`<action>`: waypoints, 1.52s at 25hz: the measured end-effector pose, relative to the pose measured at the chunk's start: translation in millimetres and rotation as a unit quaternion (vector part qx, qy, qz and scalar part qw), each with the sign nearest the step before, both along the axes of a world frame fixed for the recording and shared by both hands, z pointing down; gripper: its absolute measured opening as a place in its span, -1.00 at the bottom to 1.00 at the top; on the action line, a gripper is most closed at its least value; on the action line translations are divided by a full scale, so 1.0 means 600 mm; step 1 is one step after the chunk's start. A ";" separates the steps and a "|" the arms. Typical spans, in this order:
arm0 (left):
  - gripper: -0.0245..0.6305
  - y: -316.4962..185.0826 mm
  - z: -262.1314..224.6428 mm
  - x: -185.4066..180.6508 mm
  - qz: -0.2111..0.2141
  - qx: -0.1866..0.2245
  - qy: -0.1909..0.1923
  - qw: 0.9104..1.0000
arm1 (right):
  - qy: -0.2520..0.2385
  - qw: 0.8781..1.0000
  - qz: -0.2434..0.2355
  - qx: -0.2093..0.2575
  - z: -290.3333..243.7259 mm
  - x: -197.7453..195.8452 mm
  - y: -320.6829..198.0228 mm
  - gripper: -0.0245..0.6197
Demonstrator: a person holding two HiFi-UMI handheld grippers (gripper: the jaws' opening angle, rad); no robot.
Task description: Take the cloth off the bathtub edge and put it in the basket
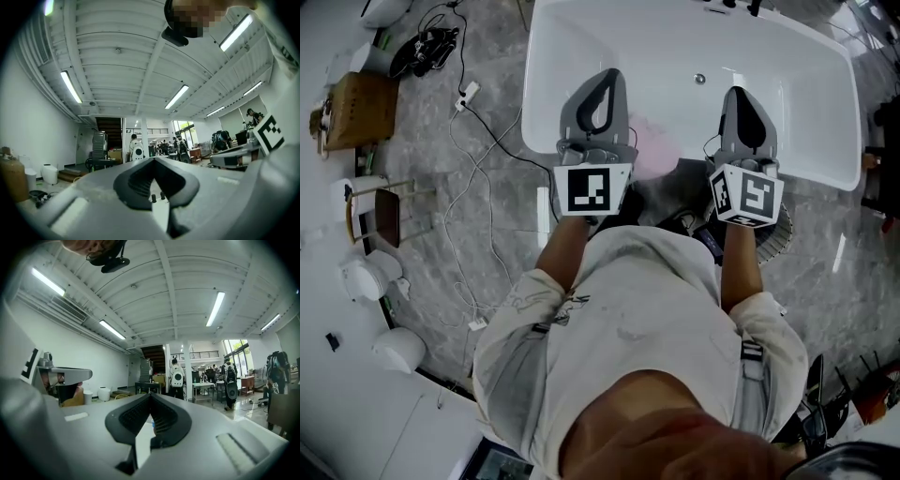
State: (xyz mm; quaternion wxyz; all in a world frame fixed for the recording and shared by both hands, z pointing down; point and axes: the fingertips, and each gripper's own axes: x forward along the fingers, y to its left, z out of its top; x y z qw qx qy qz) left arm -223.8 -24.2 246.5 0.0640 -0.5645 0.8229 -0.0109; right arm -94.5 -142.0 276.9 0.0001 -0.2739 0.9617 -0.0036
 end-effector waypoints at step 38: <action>-0.92 0.035 0.354 -0.142 -0.030 -0.060 0.117 0.991 | 0.393 0.847 -0.330 -0.140 0.688 -0.159 0.261 0.16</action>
